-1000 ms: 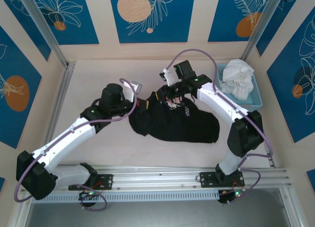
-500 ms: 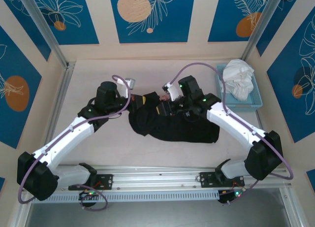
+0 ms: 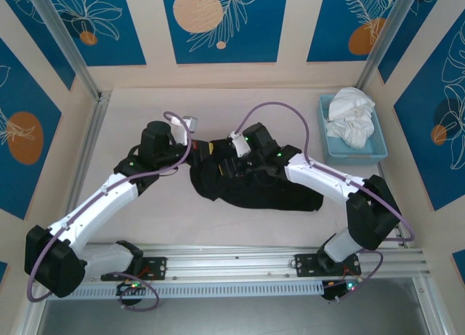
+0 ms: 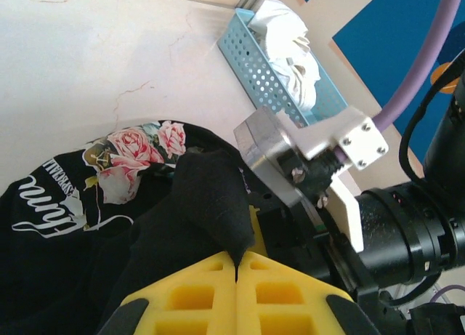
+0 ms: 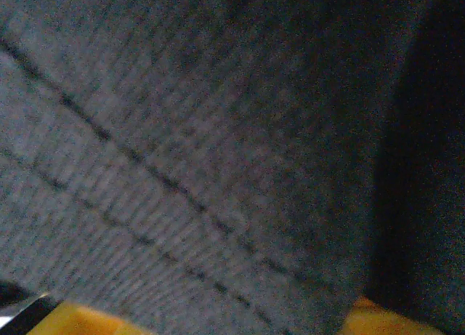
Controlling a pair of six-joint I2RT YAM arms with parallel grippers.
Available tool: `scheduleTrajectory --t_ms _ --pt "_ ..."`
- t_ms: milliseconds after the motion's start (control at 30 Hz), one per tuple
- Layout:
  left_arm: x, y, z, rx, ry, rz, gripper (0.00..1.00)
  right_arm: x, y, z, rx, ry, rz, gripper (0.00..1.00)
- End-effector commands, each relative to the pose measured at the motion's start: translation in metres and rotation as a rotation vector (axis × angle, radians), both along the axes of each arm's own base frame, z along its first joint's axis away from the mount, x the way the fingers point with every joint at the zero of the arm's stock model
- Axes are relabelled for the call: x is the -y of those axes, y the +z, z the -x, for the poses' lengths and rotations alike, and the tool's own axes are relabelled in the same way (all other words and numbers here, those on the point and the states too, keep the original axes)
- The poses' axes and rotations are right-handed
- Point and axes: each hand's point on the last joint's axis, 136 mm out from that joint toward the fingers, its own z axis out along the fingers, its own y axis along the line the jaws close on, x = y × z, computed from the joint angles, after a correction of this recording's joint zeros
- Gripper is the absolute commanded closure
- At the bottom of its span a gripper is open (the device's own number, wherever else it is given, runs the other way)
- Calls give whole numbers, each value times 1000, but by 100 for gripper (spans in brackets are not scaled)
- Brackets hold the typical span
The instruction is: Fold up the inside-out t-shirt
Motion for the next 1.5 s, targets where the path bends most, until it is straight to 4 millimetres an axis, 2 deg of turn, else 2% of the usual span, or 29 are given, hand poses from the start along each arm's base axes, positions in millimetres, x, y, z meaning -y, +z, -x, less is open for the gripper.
scheduleTrajectory --t_ms 0,100,200,267,333,400,533,633,900,1067,1200,1333,1467 --pt "-4 10 0 26 2 30 100 6 -10 -2 69 -14 105 59" --pt "-3 9 -2 25 5 32 100 1 -17 2 60 0 115 60" --pt "-5 7 -4 18 18 32 100 -2 -22 2 50 2 114 67" --pt "-7 7 -5 14 26 34 100 0 -22 1 62 -1 116 79" --pt "-11 6 -8 10 49 30 100 1 -12 3 94 15 93 93" --pt "-19 3 -12 -1 89 19 100 1 1 8 123 44 39 100" --pt "-36 -8 -23 -36 167 19 100 2 32 27 165 147 -137 100" --pt "-38 -16 -27 -65 169 30 100 3 47 38 191 208 -242 100" --pt "-35 -35 -29 -104 140 -10 100 3 65 44 228 265 -366 100" --pt "-39 -48 -28 -114 150 -43 100 9 57 36 215 222 -350 100" --pt "-44 -41 -25 -75 156 -28 100 26 38 32 192 149 -315 100" --pt "-28 -23 -13 -7 38 56 100 44 24 35 171 77 -318 100" --pt "-17 -18 -3 10 -43 106 100 58 5 39 138 5 -307 98"
